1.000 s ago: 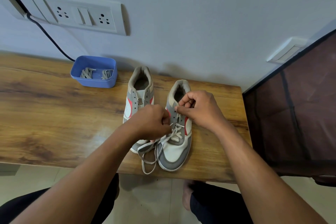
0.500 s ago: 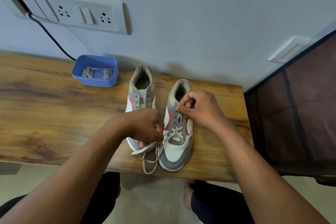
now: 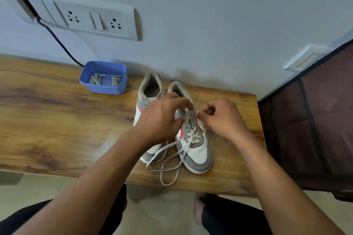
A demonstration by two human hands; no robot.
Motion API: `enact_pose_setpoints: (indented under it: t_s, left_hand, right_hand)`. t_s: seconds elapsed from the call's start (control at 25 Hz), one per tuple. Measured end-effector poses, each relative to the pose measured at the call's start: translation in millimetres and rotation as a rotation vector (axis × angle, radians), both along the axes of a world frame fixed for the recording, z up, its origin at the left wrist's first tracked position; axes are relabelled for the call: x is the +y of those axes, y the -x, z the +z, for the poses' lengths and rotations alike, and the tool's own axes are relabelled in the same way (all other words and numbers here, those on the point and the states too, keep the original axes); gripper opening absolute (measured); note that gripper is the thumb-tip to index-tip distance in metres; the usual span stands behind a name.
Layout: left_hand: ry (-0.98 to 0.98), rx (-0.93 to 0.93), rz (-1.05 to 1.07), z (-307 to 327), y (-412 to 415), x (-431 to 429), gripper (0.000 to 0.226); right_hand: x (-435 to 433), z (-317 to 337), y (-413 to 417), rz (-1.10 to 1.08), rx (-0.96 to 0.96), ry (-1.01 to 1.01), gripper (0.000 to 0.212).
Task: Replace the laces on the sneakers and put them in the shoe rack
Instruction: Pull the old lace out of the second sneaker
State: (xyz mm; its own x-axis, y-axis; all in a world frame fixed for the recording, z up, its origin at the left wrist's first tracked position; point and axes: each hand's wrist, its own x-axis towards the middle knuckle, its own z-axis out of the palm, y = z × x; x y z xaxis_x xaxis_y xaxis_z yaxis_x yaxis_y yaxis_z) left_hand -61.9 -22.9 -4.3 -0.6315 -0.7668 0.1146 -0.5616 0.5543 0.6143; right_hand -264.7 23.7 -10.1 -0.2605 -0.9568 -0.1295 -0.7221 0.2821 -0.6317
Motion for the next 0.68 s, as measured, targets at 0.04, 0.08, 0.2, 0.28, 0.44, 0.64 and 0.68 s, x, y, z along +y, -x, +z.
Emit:
enact_pose_setpoints:
  t_s: [0.04, 0.08, 0.2, 0.28, 0.44, 0.64, 0.68]
  left_hand:
    - [0.015, -0.032, -0.023, -2.4, 1.3, -0.7, 0.032]
    - [0.023, -0.072, -0.033, -4.2, 2.6, -1.1, 0.036]
    - [0.077, -0.117, -0.030, -9.8, 4.8, -1.0, 0.040]
    - [0.105, -0.125, -0.049, -12.3, 6.6, 0.9, 0.039]
    - [0.094, -0.142, -0.029, -15.9, 12.4, 3.9, 0.031]
    - [0.096, -0.155, -0.013, -15.5, 15.6, 5.0, 0.031]
    - [0.096, -0.151, -0.015, -16.1, 15.8, 4.7, 0.032]
  right_hand:
    - [2.6, 0.1, -0.4, -0.002, -0.017, -0.087, 0.019]
    - [5.3, -0.2, -1.7, -0.001, -0.032, -0.157, 0.021]
    - [10.6, 0.4, -8.1, -0.009, 0.012, -0.236, 0.023]
    - [10.3, 1.6, -9.3, -0.013, 0.069, -0.263, 0.022]
    - [9.8, -1.9, -14.5, -0.003, 0.062, -0.292, 0.027]
    - [11.2, -2.8, -5.5, 0.000, -0.108, -0.370, 0.040]
    - [12.4, -1.5, -3.5, 0.016, -0.108, -0.388, 0.039]
